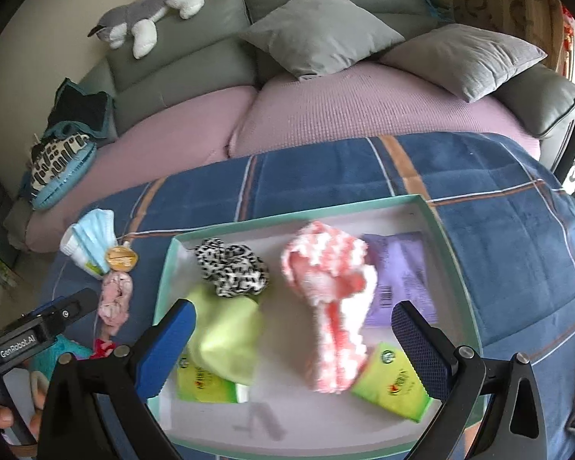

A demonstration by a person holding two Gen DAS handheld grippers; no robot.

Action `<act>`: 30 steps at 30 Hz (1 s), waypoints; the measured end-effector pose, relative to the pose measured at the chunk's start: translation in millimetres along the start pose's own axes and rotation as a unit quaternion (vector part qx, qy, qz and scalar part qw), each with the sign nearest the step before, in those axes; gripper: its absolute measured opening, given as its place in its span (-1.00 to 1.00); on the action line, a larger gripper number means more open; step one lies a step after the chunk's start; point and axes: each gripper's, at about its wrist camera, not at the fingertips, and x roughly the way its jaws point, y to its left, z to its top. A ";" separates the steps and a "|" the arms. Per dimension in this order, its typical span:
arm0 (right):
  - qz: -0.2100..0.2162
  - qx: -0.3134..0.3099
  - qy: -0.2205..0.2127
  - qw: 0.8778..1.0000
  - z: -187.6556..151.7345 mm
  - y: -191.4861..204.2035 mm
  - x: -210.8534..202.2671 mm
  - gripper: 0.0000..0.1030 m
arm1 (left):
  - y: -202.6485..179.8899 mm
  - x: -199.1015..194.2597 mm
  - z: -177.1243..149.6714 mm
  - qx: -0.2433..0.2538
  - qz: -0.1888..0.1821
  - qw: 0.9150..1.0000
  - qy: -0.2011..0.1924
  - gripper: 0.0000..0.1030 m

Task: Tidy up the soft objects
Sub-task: 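Move both grippers back from the tray toward the item pile, then lower the right gripper onto the red bow beside the teal box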

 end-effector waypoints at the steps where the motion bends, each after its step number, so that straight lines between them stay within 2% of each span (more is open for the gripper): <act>1: -0.002 -0.002 -0.002 1.000 -1.0 3.1 -0.2 1.00 | 3.4 -2.0 0.3 -0.002 0.002 1.000 -0.002 0.72; 10: -0.010 -0.032 -0.015 0.999 -5.2 32.0 -1.1 1.00 | 35.5 -14.1 2.3 -0.029 0.010 0.999 -0.014 0.72; 17: 0.018 -0.044 0.015 0.999 -9.7 60.0 12.5 1.00 | 65.6 -23.4 2.1 -0.052 0.026 0.998 -0.019 0.72; 24: 0.021 -0.079 0.032 0.996 -14.0 96.9 23.1 1.00 | 100.0 -34.5 0.4 -0.077 0.044 0.996 -0.025 0.73; 30: 0.038 -0.117 0.054 0.991 -19.6 130.0 37.1 1.00 | 124.5 -34.6 1.4 -0.074 0.067 0.995 -0.009 0.72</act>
